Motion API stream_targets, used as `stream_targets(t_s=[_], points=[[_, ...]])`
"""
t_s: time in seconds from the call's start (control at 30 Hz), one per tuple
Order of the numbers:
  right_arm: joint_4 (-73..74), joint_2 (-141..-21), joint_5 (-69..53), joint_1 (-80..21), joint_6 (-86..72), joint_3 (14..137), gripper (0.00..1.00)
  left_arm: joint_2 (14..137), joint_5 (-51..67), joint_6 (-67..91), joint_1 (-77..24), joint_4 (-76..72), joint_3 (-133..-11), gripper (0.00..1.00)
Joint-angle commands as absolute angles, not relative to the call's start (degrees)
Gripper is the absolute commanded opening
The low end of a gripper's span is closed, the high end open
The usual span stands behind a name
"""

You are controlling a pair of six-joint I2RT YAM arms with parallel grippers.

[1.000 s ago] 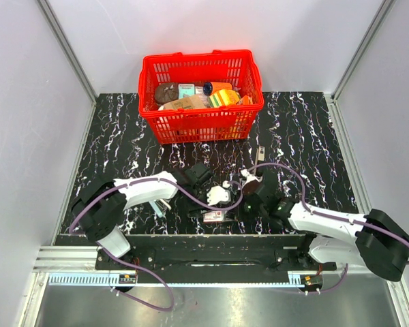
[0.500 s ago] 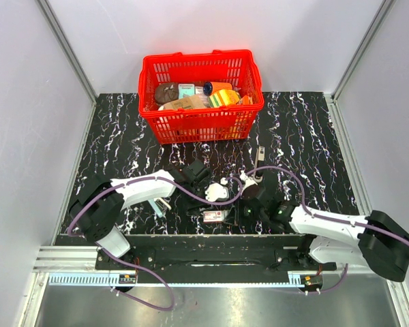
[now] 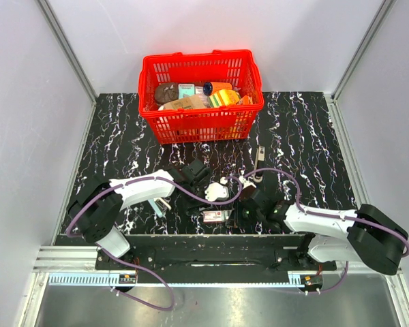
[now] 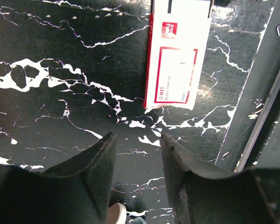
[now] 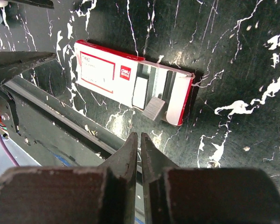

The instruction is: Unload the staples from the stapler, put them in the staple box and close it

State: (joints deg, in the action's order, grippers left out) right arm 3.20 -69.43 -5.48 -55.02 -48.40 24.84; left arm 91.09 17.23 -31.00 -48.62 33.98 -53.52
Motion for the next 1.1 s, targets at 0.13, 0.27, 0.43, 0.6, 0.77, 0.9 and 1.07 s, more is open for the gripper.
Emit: stream_targets(t_s=[0.13, 0.27, 0.43, 0.6, 0.77, 0.9, 1.07], points=[[3.0, -70.3, -3.2, -55.5, -47.0, 27.8, 0.11, 88.7, 18.4, -31.0, -48.3, 33.3, -54.3, 0.47], [3.0, -70.0, -2.9, -55.5, -46.9, 27.8, 0.1, 88.7, 18.4, -31.1, -48.3, 33.2, -54.1, 0.47], [2.3, -70.3, -1.1, -55.5, -47.4, 27.3, 0.1, 88.5, 18.5, -30.9, -48.3, 33.1, -53.8, 0.47], [1.9, -71.5, -0.6, -55.5, -46.5, 27.9, 0.09, 88.2, 18.5, -30.8, -48.3, 33.1, -53.6, 0.47], [1.1, -72.0, -0.3, -55.5, -45.8, 27.9, 0.08, 88.2, 18.5, -30.8, -48.3, 33.1, -53.5, 0.47], [1.0, -71.2, -0.7, -55.5, -46.3, 27.2, 0.08, 88.3, 18.6, -30.8, -48.3, 33.1, -53.6, 0.47], [0.7, -69.5, -0.3, -55.2, -46.0, 27.0, 0.08, 88.2, 18.7, -30.5, -48.3, 33.0, -53.5, 0.47]])
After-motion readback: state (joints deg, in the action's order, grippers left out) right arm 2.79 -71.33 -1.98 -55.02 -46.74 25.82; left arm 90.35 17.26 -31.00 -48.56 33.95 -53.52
